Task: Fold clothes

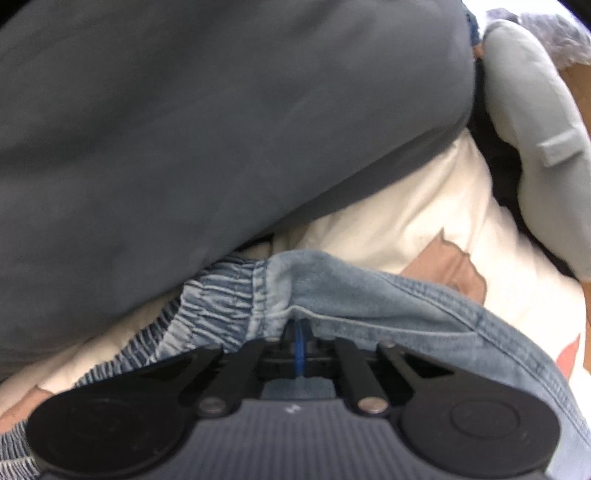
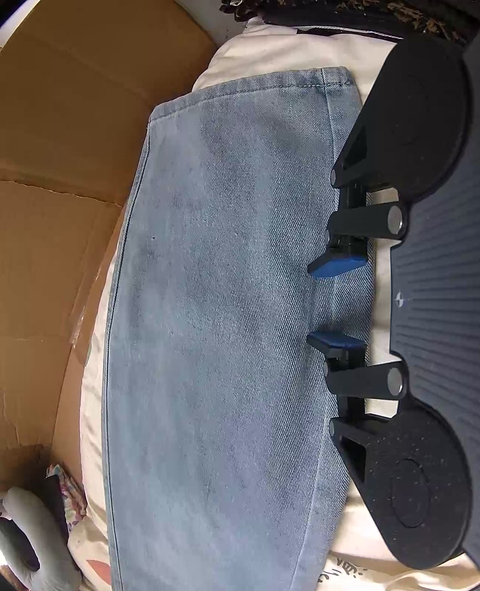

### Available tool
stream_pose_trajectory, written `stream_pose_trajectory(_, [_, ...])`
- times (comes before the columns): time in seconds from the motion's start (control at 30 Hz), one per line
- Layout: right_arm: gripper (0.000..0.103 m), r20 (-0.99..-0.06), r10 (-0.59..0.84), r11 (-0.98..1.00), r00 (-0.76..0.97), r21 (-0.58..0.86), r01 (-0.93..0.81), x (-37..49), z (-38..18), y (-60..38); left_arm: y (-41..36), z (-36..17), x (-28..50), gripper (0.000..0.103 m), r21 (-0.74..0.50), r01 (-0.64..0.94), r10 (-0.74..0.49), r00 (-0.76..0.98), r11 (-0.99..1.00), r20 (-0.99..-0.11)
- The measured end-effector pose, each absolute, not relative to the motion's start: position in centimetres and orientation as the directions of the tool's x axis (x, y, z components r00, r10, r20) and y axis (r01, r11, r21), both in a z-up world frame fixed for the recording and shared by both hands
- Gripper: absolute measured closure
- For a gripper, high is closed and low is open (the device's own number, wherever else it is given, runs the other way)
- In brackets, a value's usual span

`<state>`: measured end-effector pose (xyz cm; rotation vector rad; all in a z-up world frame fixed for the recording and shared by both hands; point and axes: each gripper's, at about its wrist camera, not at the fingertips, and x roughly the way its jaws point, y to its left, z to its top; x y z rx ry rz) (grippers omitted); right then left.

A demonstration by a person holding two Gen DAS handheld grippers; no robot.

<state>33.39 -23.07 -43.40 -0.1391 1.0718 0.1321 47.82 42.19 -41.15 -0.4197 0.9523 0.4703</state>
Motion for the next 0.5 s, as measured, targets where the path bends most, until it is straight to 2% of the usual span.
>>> stream_pose_trajectory(0.4, [0.061,-0.87,0.003,0.995,0.493,-0.048,-0.09,33.8,-43.6,-24.7,41.3,-39.8,47.9,0.098,-0.067,-0.533,0.214,0.448,0.844,-0.868])
stream_pose_trajectory(0.5, [0.061,-0.866,-0.029,0.998,0.499,-0.057,-0.041,34.0,-43.6,-26.0,40.2,-38.7,47.2,0.09,-0.024,-0.472,0.221,0.456,0.881,-0.862])
